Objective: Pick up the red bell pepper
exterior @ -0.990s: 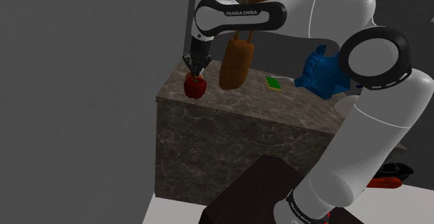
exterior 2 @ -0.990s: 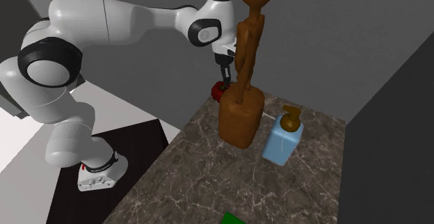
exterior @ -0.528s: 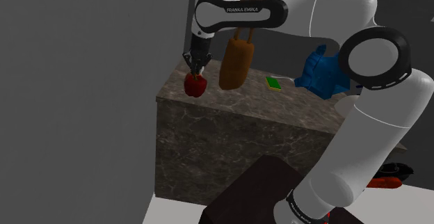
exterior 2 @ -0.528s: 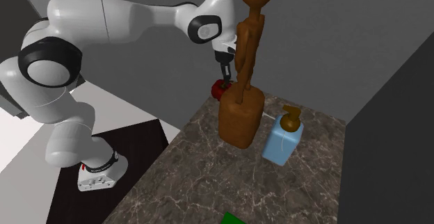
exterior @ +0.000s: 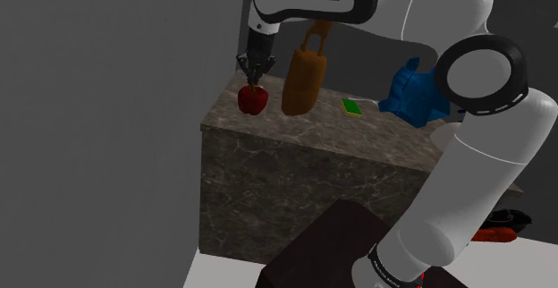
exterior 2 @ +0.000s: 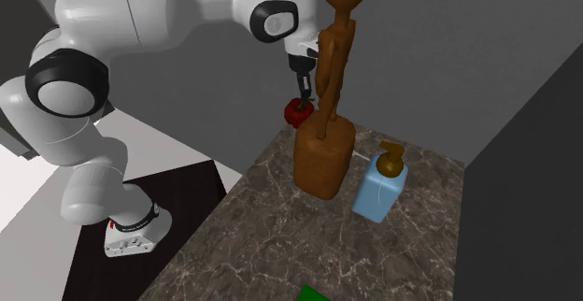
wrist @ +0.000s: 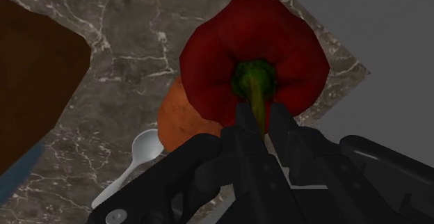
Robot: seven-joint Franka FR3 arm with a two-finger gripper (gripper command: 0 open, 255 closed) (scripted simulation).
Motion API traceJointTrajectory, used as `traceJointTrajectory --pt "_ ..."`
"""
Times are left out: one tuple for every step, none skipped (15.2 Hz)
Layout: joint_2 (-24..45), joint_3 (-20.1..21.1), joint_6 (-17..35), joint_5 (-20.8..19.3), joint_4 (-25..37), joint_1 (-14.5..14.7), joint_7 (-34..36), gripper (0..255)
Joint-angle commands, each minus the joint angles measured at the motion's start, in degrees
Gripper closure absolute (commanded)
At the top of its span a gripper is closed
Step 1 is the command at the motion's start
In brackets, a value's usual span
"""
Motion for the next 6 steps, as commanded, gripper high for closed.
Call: traceJointTrajectory --pt "0.1 0.1 -1.7 0.0 1.8 0.1 0.0 255" --pt "0.2 0.1 -2.5 0.0 2.7 0.1 0.0 255" --pt "0.4 0.1 -3.3 0.0 3.7 0.2 0.0 255" --pt "0.5 0.1 -4.1 -0.1 4.6 0.2 -0.1 255" --pt "0.5 0.1 -4.3 -0.1 4.8 0.2 -0.1 255" --pt "0.5 0.1 -4.3 -0.1 4.8 0.2 -0.1 255"
